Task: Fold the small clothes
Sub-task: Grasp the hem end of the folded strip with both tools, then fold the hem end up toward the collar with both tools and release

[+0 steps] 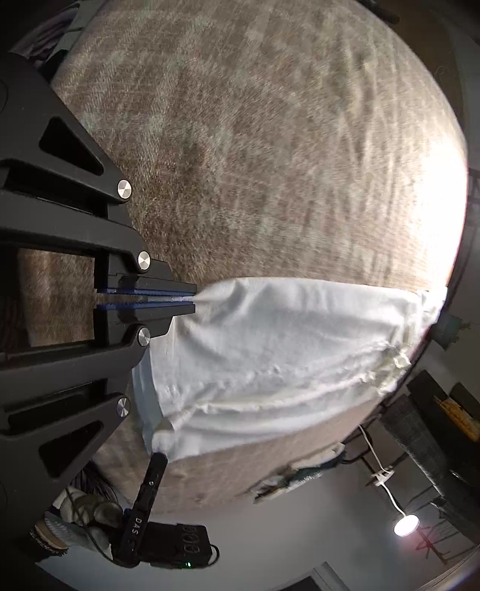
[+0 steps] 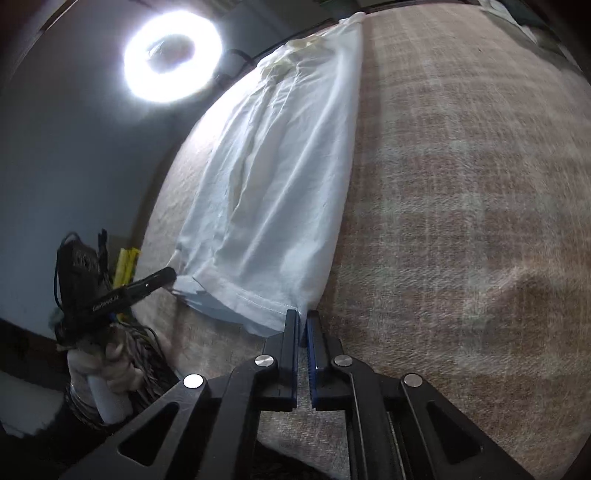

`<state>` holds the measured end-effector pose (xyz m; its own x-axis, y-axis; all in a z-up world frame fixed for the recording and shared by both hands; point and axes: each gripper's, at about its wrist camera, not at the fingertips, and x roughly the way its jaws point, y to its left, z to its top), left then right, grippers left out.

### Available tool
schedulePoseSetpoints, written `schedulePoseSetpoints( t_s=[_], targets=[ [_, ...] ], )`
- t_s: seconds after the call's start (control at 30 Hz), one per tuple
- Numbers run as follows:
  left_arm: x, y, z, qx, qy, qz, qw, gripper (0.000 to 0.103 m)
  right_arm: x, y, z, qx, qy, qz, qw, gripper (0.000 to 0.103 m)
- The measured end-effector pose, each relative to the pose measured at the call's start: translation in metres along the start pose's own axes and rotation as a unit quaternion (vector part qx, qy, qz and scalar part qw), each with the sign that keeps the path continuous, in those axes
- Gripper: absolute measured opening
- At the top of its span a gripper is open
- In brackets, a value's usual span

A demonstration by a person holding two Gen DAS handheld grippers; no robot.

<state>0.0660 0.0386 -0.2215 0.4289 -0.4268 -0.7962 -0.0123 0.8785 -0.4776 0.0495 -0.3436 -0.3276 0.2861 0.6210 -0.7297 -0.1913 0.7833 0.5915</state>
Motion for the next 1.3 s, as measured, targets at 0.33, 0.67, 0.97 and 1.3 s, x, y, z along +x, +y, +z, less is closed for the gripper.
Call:
schedulePoseSetpoints(
  t_s=[0.33,0.67,0.97,1.3],
  targets=[
    [0.005,0.001,-0.002,-0.005,0.015,0.000,0.9999,0.000,-0.009,0.001,0.000,0.012,0.001,-0.009,1.000,0.000],
    [-0.008,-0.014,0.032,0.012,-0.013,-0.012,0.9998,0.000,-0.021,-0.007,0.028,0.041,-0.030,0.039,0.998,0.001],
    [0.003,-0.031,0.093,0.027,-0.044,-0.008,0.9986,0.000,-0.025,-0.016,0.073,0.055,-0.072,0.043,0.995,0.001],
    [0.044,-0.026,0.146,0.024,-0.038,0.010,0.9989,0.000,-0.011,-0.021,0.133,0.063,-0.100,0.024,0.993,0.001]
  ],
)
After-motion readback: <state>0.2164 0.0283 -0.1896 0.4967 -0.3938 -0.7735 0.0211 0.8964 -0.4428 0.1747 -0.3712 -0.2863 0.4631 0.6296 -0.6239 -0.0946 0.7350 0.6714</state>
